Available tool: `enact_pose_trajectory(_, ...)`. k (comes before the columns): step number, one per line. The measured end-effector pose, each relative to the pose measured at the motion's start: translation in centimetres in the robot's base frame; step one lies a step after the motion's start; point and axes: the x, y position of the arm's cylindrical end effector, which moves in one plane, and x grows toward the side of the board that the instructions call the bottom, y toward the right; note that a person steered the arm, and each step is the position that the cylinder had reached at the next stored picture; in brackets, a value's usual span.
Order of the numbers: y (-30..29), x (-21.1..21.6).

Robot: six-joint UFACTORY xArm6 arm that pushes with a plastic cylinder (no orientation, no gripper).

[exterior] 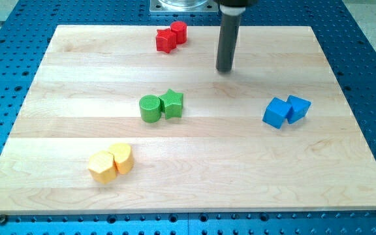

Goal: Separate the red blocks from each other

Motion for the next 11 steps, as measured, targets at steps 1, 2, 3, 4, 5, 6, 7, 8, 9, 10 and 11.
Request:
enact_pose_trajectory(1, 0.3, -4.6)
enact_pose_trajectory(2, -1.2, -9.5)
enact_pose_trajectory(3, -6.2, -11.2)
enact_pose_trajectory(4, -8.8, -9.5)
enact_pose_trajectory(5, -12.1, -6.7)
enact_pose_trajectory(6, -16.5, -7.1)
enact_pose_trajectory(7, -14.6, -3.0)
enact_pose_trajectory(8, -9.6, -1.9)
enact_pose_trajectory(9, -14.8, -3.6)
enact_pose_trajectory(10, -12.1, -4.1)
enact_pose_trajectory(11, -5.1, -4.5)
